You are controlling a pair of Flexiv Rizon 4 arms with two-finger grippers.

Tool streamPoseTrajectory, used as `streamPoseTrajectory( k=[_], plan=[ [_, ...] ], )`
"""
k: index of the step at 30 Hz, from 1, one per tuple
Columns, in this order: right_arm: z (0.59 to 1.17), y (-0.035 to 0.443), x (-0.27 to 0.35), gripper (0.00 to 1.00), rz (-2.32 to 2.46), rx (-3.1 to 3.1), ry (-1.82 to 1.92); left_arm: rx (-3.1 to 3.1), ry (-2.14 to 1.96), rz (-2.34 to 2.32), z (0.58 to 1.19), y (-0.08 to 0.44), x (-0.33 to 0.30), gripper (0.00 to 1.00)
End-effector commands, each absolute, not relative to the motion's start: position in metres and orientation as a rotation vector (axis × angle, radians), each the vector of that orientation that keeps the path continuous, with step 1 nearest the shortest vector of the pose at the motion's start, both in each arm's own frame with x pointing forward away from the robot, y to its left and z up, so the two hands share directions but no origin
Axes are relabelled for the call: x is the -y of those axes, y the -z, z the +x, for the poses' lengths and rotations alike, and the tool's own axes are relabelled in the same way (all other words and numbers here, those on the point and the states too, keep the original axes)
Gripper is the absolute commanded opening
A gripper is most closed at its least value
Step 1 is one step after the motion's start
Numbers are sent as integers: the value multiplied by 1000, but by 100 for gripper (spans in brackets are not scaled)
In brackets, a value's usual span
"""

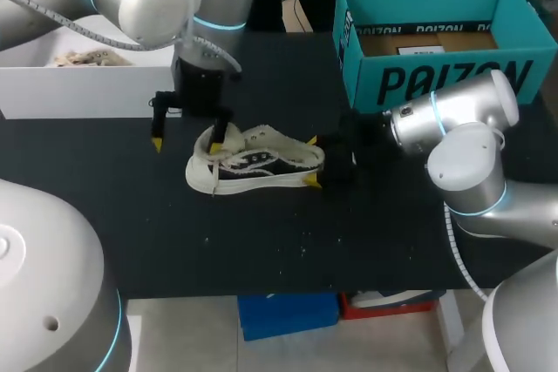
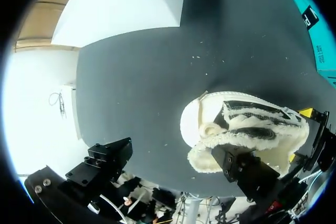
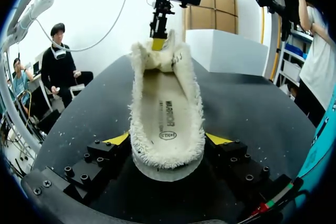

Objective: Take the shoe out of the shoebox, open the shoe tongue, remove and reinsert the insole, then place the shoe into the shoebox

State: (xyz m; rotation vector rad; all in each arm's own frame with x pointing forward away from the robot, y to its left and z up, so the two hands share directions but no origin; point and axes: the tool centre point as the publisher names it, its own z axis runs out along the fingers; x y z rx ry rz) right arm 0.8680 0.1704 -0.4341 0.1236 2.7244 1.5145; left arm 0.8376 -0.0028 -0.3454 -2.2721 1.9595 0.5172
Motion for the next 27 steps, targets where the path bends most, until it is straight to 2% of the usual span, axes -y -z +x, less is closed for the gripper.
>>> streamPoseTrajectory(
  k=[1,9,18,19,20,21,27],
  plan=[
    [868,437,-170,0,127,-2724,-1513,-1963,-571,-2265,840,361,3,100],
    [868,437,-170,0,127,-2724,-1513,-1997,-508,-2261,845,351,3,100],
    [868,437,-170,0,127,-2724,-1513,-2495,68,-1848,852,279,29,100],
    [868,437,-170,0,127,-2724,-1513,-2566,105,-1762,853,274,34,93],
    [868,437,-170,0,127,-2724,-1513,-2610,128,-1677,854,270,39,41],
    [868,437,-170,0,127,-2724,-1513,-2709,148,-1578,855,267,45,0],
    [868,437,-170,0,127,-2724,-1513,-3227,149,-743,852,254,80,0]
  ],
)
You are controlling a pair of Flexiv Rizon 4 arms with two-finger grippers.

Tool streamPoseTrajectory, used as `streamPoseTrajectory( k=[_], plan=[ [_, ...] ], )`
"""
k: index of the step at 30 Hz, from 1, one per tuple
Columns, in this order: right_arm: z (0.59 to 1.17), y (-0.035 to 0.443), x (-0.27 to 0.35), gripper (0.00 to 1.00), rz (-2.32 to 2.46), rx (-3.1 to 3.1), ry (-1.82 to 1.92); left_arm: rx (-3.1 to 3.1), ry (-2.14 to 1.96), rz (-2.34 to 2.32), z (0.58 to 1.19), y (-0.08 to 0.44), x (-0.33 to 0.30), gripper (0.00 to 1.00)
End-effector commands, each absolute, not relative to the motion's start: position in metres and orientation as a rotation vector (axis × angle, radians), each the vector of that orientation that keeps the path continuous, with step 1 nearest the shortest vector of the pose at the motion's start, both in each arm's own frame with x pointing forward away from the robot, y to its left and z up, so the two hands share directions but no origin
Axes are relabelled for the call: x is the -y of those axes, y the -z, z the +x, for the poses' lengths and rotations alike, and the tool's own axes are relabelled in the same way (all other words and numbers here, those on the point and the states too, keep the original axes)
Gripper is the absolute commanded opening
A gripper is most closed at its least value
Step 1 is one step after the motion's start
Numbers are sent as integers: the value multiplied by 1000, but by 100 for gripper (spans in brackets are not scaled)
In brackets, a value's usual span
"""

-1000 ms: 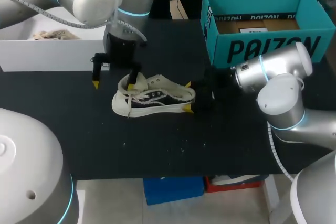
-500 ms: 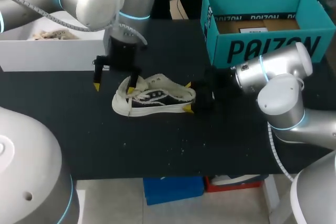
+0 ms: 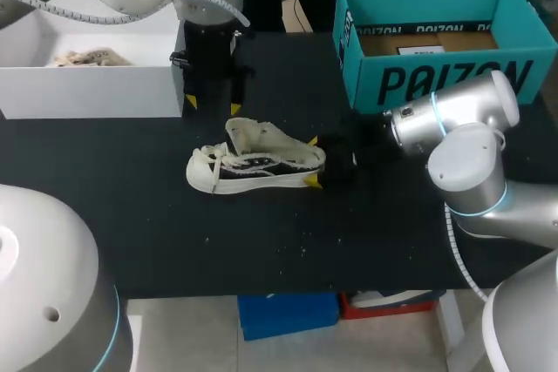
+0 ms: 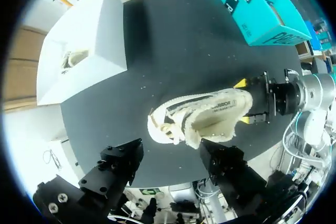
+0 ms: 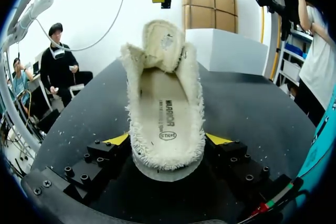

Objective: Take the shoe out of the shoebox, open the shoe tongue, remove and reinsert the insole, then place the shoe into the shoebox

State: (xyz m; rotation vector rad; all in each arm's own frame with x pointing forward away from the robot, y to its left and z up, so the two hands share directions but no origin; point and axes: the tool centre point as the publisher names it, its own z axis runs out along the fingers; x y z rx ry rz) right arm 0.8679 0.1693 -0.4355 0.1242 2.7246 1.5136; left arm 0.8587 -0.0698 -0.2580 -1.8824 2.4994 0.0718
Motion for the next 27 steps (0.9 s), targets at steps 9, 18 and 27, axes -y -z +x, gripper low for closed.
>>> streamPoseTrajectory(
  k=[9,18,27],
  plan=[
    [868,437,-170,0,127,-2724,-1513,-3399,91,-17,843,247,102,0],
    [868,437,-170,0,127,-2724,-1513,-3399,91,-17,843,247,102,0],
    [868,437,-170,0,127,-2724,-1513,-3399,91,-17,843,247,102,0]
  ],
)
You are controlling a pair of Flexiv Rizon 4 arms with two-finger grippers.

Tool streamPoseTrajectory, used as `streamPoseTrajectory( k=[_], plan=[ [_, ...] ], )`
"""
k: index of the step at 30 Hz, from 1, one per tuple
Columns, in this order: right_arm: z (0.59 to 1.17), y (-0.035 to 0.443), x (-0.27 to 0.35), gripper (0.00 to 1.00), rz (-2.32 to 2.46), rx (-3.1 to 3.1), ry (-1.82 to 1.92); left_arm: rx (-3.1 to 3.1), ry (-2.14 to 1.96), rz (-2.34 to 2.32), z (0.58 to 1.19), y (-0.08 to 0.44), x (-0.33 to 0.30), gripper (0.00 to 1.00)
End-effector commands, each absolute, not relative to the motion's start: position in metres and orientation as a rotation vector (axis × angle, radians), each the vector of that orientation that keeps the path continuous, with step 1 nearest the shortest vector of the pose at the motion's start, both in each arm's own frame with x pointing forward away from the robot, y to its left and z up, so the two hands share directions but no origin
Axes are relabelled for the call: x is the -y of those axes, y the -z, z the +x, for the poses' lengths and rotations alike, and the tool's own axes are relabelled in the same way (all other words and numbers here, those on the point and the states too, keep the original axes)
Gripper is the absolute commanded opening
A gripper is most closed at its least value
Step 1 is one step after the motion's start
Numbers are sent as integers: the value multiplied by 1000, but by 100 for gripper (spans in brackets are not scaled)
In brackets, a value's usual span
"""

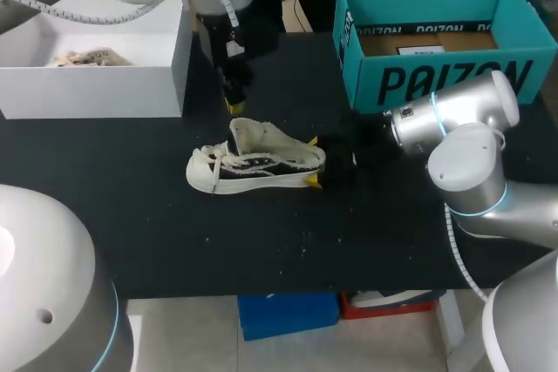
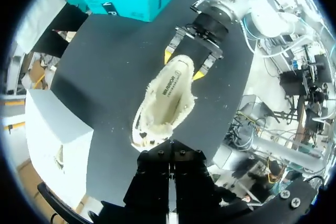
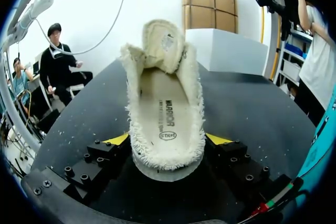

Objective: Take the shoe out of the shoebox, open the shoe tongue, remove and reinsert the insole, then place the shoe into the shoebox

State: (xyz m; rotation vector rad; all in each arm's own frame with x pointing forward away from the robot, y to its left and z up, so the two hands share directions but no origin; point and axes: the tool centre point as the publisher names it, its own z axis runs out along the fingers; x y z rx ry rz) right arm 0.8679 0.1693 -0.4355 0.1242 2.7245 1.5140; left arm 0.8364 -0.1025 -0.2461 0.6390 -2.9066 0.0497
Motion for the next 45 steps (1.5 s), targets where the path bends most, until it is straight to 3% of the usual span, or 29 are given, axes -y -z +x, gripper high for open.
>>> streamPoseTrajectory(
  k=[1,18,45],
  plan=[
    [868,437,-170,0,127,-2724,-1513,2882,-77,14,843,247,102,0],
    [868,437,-170,0,127,-2724,-1513,2888,-95,68,856,286,159,0],
    [868,437,-170,0,127,-2724,-1513,2838,-242,-93,856,310,156,0]
  ],
)
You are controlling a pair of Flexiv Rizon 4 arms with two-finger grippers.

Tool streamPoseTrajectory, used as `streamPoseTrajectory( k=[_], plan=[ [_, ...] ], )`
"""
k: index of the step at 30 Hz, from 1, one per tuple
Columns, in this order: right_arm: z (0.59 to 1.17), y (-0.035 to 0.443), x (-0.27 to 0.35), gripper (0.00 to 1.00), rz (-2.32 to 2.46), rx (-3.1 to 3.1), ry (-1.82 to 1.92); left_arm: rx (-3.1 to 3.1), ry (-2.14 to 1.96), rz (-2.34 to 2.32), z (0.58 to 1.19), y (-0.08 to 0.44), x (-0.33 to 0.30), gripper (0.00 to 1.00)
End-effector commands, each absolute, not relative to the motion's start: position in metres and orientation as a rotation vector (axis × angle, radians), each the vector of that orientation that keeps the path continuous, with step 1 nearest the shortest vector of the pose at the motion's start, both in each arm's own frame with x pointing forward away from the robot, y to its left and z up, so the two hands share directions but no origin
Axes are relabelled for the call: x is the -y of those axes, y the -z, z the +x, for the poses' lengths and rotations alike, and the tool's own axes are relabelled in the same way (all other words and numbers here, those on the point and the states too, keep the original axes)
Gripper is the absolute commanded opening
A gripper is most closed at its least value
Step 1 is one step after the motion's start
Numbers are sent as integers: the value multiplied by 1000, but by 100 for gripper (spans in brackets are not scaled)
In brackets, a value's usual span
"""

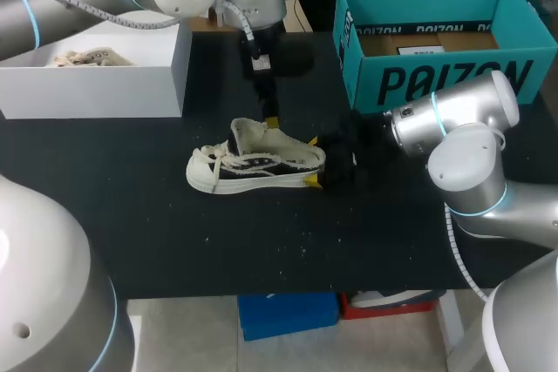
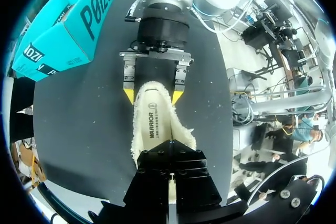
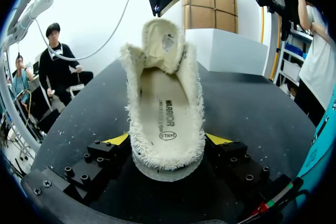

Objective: Take the shoe out of the shoebox, open the shoe tongue, remove and reinsert the insole, then place the shoe into the shoebox

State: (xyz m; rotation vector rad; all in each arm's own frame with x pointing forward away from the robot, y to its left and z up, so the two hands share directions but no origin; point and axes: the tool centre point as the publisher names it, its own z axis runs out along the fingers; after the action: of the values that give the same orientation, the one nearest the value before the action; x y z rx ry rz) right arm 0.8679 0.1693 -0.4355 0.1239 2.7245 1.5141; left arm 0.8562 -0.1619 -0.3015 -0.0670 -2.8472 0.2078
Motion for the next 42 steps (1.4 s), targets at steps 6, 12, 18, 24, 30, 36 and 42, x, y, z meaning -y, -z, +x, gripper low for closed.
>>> streamPoseTrajectory(
  k=[6,12,18,24,30,36,42],
  plan=[
    [868,437,-170,0,127,-2724,-1513,2852,-196,-142,854,323,158,0],
    [868,437,-170,0,127,-2724,-1513,2854,-162,-153,850,334,159,0],
    [868,437,-170,0,127,-2724,-1513,2826,-159,-138,844,351,154,0],
    [868,437,-170,0,127,-2724,-1513,2810,-153,-129,839,362,151,0],
    [868,437,-170,0,127,-2724,-1513,2784,-142,-115,831,377,149,0],
    [868,437,-170,0,127,-2724,-1513,2765,-146,-98,827,389,147,0],
    [868,437,-170,0,127,-2724,-1513,2753,-152,-85,827,398,149,0]
  ],
)
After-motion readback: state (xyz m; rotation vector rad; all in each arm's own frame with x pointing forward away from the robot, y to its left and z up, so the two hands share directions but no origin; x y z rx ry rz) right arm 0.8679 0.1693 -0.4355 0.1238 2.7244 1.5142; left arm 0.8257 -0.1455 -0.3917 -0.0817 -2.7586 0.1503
